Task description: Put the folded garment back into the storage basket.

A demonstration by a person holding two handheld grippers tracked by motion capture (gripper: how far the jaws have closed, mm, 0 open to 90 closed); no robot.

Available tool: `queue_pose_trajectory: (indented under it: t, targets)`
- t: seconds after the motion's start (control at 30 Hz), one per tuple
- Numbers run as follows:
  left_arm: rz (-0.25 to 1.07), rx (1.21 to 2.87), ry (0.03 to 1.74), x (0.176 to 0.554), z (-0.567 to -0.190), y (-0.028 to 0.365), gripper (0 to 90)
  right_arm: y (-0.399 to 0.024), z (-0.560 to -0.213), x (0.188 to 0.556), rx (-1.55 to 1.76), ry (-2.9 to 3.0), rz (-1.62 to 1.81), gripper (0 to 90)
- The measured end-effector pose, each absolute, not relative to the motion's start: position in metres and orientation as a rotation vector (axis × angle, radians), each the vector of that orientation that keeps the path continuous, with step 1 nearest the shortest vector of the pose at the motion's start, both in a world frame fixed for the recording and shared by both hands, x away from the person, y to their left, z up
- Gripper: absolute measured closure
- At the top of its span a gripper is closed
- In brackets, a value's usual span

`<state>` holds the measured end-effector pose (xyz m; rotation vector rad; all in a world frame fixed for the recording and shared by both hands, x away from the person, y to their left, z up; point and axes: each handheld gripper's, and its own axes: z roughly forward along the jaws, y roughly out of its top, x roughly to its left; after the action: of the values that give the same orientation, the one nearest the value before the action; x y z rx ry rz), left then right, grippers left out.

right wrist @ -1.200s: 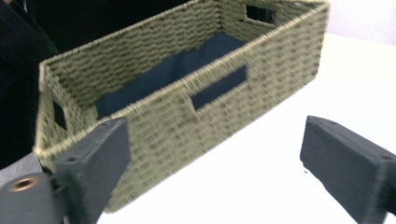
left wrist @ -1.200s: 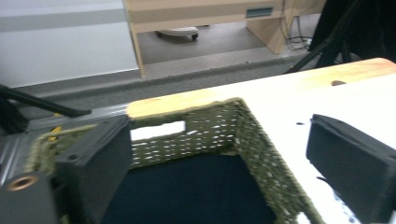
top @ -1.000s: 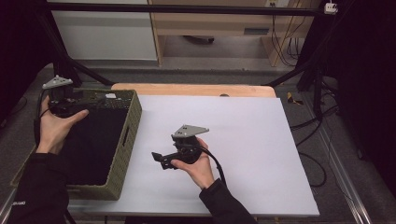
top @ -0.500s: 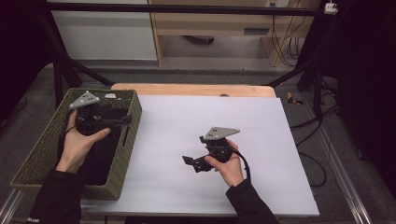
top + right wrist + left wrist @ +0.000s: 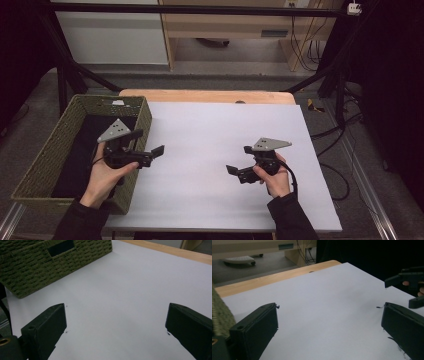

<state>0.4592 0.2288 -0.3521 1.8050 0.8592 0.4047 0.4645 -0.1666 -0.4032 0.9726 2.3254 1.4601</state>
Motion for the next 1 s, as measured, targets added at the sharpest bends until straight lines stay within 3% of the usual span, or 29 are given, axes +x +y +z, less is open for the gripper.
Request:
queue_pose_trajectory:
  t: [0.47, 1.0]
  targets:
    - [0.347, 1.875, 0.777, 0.442, -0.401, 0.186, 0.7, -0.218, -0.432, 0.452, 1.030, 2.311, 1.419, 3.7]
    - [0.294, 1.953, 0.765, 0.447, -0.452, 0.176, 0.7, -0.245, -0.457, 0.447, 1.063, 2.321, 1.366, 4.1]
